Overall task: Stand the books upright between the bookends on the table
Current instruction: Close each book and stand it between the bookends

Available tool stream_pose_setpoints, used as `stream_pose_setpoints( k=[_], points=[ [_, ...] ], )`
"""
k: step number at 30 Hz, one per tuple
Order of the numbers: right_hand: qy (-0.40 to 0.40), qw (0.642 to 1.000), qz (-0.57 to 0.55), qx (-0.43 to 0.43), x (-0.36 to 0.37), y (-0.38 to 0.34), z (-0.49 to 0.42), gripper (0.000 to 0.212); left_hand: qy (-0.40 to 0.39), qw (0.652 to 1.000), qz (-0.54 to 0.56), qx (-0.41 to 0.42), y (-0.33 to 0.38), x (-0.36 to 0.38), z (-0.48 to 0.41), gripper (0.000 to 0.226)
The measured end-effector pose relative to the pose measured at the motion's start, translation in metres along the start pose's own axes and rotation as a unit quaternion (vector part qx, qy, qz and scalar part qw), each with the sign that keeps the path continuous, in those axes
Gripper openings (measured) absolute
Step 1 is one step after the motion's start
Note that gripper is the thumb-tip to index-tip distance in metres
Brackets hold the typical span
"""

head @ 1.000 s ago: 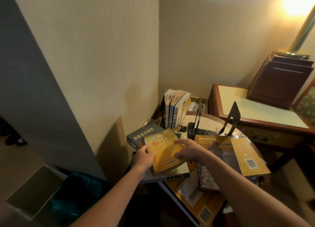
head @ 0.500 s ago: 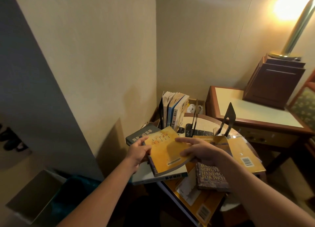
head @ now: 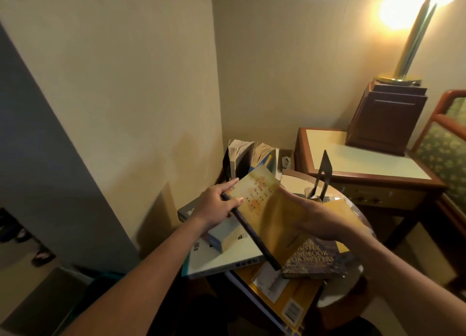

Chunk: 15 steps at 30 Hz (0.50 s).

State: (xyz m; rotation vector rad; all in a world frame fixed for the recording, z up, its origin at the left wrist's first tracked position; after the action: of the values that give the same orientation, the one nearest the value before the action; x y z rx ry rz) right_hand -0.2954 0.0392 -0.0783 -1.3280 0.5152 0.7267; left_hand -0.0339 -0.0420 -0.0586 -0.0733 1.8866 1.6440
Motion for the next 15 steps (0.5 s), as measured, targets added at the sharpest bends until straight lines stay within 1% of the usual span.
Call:
stream_pose_setpoints(
  k=[2,5,6,8,10,12,15],
  points=[
    [0.062,0.998,0.021,-0.013,0.000,0.008,0.003,0.093,0.031,0.996,-0.067,0.056,0.017,0.012,-0.003,0.053],
    [0.142,0.988,0.065,-0.014,-0.001,0.018,0.004,0.102,0.095,0.970,-0.160,0.157,0.041,0.032,-0.002,0.052],
    [0.164,0.984,0.065,-0.015,-0.001,0.020,0.005,0.103,0.111,0.959,-0.180,0.187,0.048,0.040,0.000,0.052],
    [0.197,0.979,0.040,-0.019,-0.004,0.021,0.006,0.098,0.129,0.941,-0.209,0.234,0.060,0.056,0.004,0.052],
    [0.208,0.978,-0.005,-0.022,-0.006,0.020,0.006,0.088,0.139,0.921,-0.236,0.275,0.070,0.071,0.010,0.052],
    [0.215,0.973,-0.083,-0.023,-0.008,0.015,0.010,0.082,0.147,0.912,-0.240,0.298,0.076,0.084,0.014,0.051],
    [0.222,0.943,-0.245,-0.018,-0.010,0.010,0.020,0.076,0.146,0.924,-0.190,0.299,0.081,0.095,0.017,0.048]
  ],
)
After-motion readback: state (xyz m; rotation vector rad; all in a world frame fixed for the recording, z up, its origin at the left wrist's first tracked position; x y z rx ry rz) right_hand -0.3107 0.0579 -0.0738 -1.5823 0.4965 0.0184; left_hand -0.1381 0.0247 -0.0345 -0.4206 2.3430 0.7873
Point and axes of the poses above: each hand's wrist, its own z-axis away from the middle knuckle, its own x-axis out of the palm, y = z × x, the point moved 2 cm from there along -z, towards the middle knuckle, and after that the axes turned 4 degrees about -z, right-handed, at the moved point
